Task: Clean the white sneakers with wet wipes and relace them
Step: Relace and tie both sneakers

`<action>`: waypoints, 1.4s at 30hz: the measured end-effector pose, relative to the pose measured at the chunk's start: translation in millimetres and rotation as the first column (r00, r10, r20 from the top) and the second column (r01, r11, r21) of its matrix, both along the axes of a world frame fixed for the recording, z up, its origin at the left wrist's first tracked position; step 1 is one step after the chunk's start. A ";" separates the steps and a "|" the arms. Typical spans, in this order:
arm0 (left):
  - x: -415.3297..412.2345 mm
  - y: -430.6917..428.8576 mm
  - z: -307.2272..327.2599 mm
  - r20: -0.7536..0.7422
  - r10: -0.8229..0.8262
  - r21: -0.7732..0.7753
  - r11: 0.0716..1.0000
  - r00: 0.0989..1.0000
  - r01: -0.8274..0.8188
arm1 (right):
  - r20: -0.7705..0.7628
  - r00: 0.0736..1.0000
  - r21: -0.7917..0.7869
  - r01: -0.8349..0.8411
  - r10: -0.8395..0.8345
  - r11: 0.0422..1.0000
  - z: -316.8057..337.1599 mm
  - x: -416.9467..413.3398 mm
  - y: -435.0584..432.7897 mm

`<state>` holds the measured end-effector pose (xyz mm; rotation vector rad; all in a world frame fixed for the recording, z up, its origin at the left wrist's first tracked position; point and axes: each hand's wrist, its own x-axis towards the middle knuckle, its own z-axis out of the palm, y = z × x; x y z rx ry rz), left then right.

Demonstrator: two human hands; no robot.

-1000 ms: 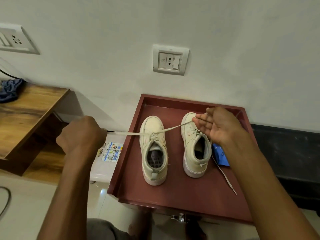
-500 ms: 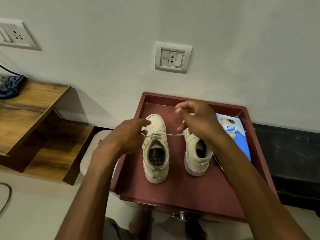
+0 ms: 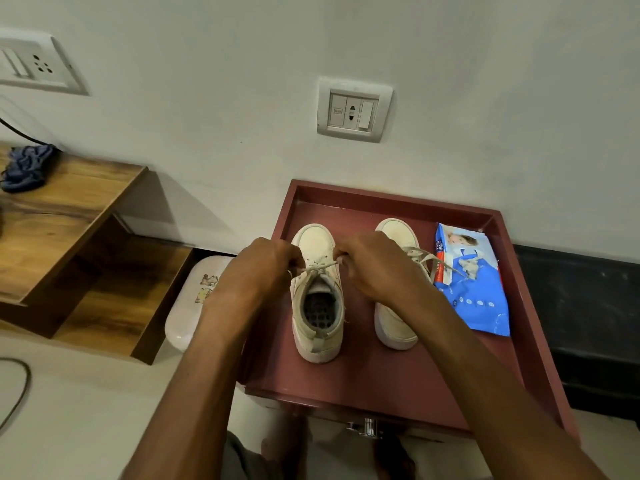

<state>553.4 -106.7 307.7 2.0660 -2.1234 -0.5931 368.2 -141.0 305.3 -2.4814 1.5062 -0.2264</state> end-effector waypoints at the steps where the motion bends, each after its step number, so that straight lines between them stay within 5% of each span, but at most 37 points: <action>1: 0.1 0.9 -1.0 0.014 0.017 0.003 1.000 1.000 -0.017 | -0.024 1.000 0.000 0.011 -0.011 1.000 -1.4 -2.7 0.3; 20: -2.1 -4.1 1.5 0.119 -0.040 0.124 0.992 0.992 0.025 | -0.068 0.998 0.211 -0.003 0.018 0.977 10.8 -6.9 7.7; 25: 5.9 -1.2 8.4 0.208 0.011 0.091 0.995 0.978 -0.030 | 0.111 0.992 0.269 0.034 -0.066 0.963 22.5 -6.8 8.6; 30: 7.8 -0.7 16.9 -0.170 0.134 0.137 0.984 0.976 -0.112 | 0.358 0.905 0.516 0.014 -0.230 0.856 25.4 -6.1 8.6; 35: 13.3 -0.6 19.2 -0.563 0.253 0.195 0.966 0.787 -0.171 | 0.562 0.710 0.671 -0.092 -0.424 0.735 23.9 -7.8 7.2; 40: 12.0 0.4 20.7 -0.718 0.348 0.212 0.934 0.603 -0.287 | 0.661 0.462 0.703 -0.107 -0.591 0.703 20.4 -7.5 3.3; 42: 5.7 2.3 22.5 -0.781 0.341 0.232 0.936 0.524 -0.263 | 0.672 0.432 0.698 -0.098 -0.602 0.709 19.3 -5.6 4.0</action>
